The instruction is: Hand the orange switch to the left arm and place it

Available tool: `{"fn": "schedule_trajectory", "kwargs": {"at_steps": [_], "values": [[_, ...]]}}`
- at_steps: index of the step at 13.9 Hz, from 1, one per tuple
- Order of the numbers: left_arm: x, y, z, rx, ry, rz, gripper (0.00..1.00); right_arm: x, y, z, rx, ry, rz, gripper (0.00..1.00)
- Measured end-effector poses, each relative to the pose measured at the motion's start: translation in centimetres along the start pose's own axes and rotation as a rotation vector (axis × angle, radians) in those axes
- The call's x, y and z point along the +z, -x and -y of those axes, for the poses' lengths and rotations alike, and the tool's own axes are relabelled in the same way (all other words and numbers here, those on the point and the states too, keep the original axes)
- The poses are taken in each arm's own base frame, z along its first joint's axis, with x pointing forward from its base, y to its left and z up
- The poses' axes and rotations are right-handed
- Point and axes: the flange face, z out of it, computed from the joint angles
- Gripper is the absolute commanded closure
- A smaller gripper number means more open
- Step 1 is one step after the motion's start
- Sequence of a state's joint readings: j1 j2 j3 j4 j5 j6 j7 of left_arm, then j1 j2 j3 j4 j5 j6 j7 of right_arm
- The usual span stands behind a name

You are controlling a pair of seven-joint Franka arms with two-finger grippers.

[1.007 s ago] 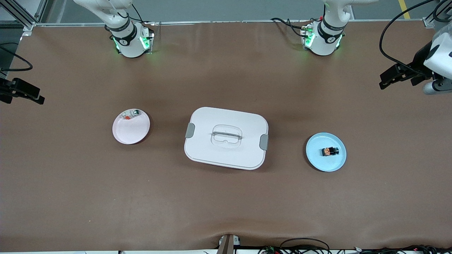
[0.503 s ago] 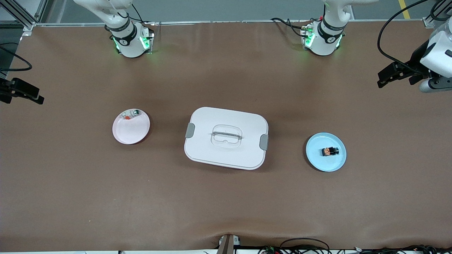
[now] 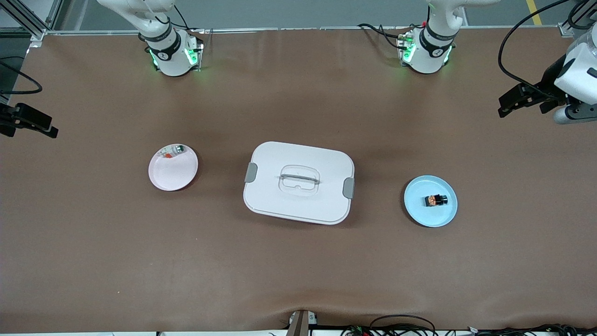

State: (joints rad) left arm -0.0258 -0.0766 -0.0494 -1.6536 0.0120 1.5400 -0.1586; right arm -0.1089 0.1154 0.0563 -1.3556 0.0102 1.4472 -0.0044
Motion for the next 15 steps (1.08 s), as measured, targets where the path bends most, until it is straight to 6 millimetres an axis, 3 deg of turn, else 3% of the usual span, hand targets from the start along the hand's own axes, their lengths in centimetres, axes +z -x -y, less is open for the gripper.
{"fn": "schedule_trajectory", "kwargs": {"at_steps": [15], "values": [[-0.31, 0.01, -0.28, 0.005, 0.001, -0.007, 0.00, -0.27, 0.42, 0.42, -0.006, -0.002, 0.009, 0.00]]}}
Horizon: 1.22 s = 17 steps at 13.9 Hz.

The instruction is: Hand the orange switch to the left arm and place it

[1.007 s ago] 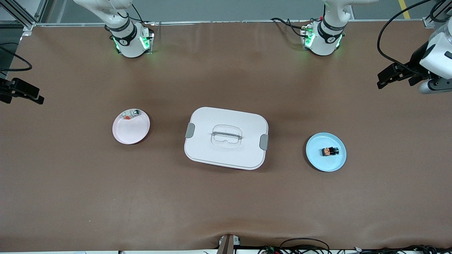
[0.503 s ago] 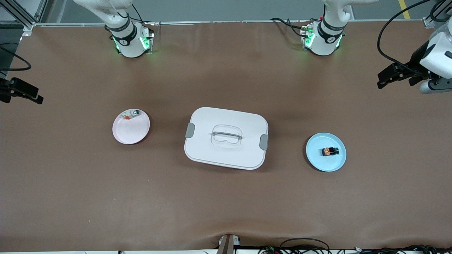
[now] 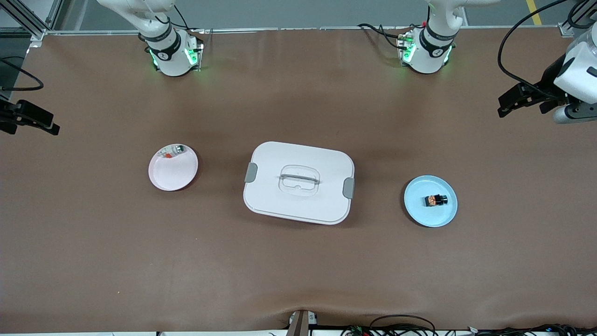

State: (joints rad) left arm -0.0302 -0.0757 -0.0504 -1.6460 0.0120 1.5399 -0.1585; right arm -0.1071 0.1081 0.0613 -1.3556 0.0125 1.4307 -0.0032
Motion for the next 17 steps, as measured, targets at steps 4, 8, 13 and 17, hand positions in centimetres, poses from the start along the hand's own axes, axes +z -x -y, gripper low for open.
{"fn": "schedule_trajectory", "kwargs": {"at_steps": [4, 8, 13, 17], "values": [[-0.33, 0.03, -0.03, 0.001, 0.001, -0.005, 0.00, -0.11, 0.10, 0.61, -0.011, 0.000, -0.001, 0.00], [-0.50, 0.19, 0.05, 0.000, -0.001, 0.005, 0.00, -0.21, 0.17, 0.87, -0.015, 0.000, -0.002, 0.00], [-0.64, 0.38, 0.13, -0.001, -0.002, 0.009, 0.00, -0.29, 0.21, 0.86, -0.015, 0.000, -0.004, 0.00], [-0.81, 0.38, 0.13, -0.001, -0.001, 0.006, 0.00, -0.30, 0.21, 0.85, -0.005, 0.000, -0.004, 0.00]]}}
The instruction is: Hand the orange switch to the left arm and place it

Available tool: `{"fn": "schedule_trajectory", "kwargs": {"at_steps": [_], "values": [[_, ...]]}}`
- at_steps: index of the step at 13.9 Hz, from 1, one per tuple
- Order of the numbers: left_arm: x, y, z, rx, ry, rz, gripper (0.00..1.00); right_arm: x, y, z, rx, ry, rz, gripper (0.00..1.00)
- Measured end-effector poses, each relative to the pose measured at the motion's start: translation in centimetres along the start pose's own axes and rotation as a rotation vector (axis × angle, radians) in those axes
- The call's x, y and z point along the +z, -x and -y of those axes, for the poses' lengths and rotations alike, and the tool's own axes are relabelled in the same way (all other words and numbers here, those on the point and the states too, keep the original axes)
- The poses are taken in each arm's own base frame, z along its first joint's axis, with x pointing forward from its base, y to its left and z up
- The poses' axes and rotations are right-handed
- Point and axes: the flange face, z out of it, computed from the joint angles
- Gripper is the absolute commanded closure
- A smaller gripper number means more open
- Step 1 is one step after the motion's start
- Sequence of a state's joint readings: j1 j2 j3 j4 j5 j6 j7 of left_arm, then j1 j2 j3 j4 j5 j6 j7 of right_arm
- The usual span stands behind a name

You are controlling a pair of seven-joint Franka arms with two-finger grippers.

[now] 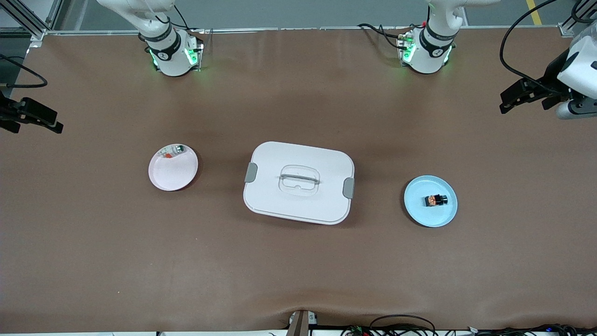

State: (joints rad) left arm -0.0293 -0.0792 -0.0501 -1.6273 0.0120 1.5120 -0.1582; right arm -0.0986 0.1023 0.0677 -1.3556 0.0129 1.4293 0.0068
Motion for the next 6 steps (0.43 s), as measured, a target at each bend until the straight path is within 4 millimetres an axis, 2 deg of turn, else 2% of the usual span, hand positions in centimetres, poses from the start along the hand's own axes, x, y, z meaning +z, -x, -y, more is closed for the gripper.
{"fn": "schedule_trajectory", "kwargs": {"at_steps": [6], "values": [[0.16, -0.22, -0.03, 0.000, 0.000, 0.003, 0.00, -0.02, 0.00, -0.06, 0.011, -0.021, 0.000, 0.00]]}}
